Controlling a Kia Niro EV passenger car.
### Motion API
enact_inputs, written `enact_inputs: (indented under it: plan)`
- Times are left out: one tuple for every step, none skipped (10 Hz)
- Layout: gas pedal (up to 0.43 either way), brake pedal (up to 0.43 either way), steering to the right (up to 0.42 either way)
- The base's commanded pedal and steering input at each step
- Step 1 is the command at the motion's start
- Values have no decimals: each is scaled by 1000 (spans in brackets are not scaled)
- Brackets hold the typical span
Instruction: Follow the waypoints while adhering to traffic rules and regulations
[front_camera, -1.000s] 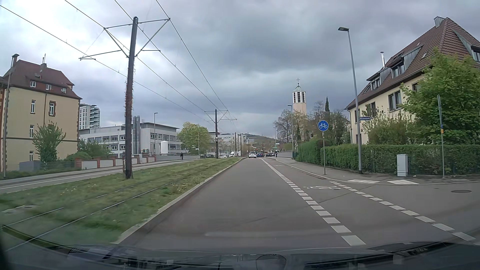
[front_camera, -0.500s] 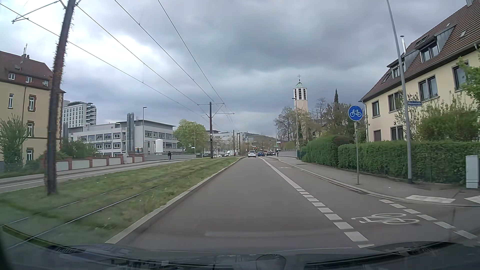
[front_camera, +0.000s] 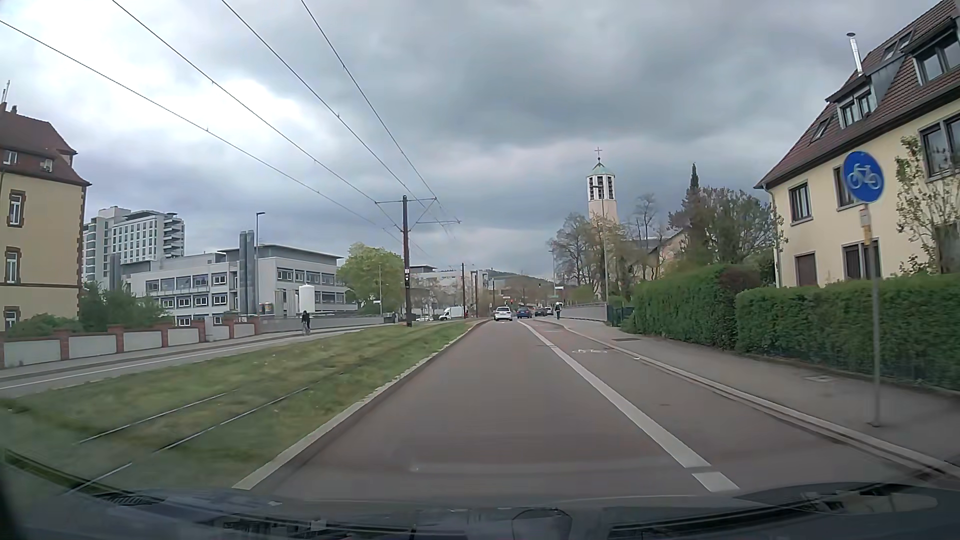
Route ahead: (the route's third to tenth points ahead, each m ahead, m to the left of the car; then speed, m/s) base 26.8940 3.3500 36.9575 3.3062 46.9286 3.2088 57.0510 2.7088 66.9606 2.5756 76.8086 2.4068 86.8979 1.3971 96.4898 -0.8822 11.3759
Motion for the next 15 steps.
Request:
enact_inputs:
  plan:
    - [118, 0, 3]
    - [118, 0, 3]
    - [118, 0, 3]
    - [118, 0, 3]
    - [118, 0, 3]
    - [118, 0, 3]
    - [118, 0, 3]
    - [118, 0, 3]
    - [118, 0, 2]
    - [118, 0, 2]
    - [118, 0, 1]
    - [118, 0, 1]
    - [118, 0, 1]
    - [118, 0, 0]
    - [118, 0, 0]
